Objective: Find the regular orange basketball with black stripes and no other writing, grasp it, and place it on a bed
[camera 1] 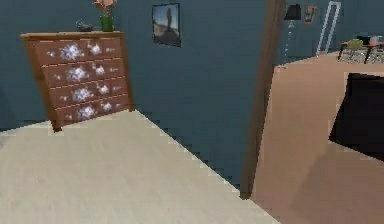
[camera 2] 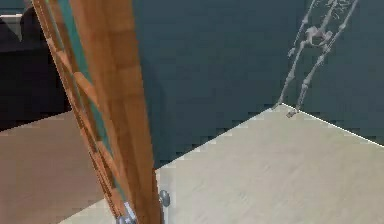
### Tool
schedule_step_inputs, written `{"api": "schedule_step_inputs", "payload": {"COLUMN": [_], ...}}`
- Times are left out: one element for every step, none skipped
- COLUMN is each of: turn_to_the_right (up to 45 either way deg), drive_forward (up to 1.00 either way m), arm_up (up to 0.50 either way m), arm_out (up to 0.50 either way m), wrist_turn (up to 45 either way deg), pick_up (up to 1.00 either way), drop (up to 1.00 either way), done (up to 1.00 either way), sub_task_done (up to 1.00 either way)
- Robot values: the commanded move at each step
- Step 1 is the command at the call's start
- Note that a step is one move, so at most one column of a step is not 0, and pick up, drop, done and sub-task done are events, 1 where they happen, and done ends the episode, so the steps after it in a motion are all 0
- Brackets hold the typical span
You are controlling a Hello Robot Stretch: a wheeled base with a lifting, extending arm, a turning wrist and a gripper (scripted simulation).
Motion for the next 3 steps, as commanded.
{"api": "schedule_step_inputs", "payload": {"turn_to_the_right": [0.0, 45.0, 0.0], "drive_forward": [0.3, 0.0, 1.0], "arm_up": [0.0, 0.0, 0.0], "arm_out": [0.0, 0.0, 0.0], "wrist_turn": [0.0, 0.0, 0.0], "pick_up": [0.0, 0.0, 0.0], "drop": [0.0, 0.0, 0.0], "done": [0.0, 0.0, 0.0], "sub_task_done": [0.0, 0.0, 0.0]}}
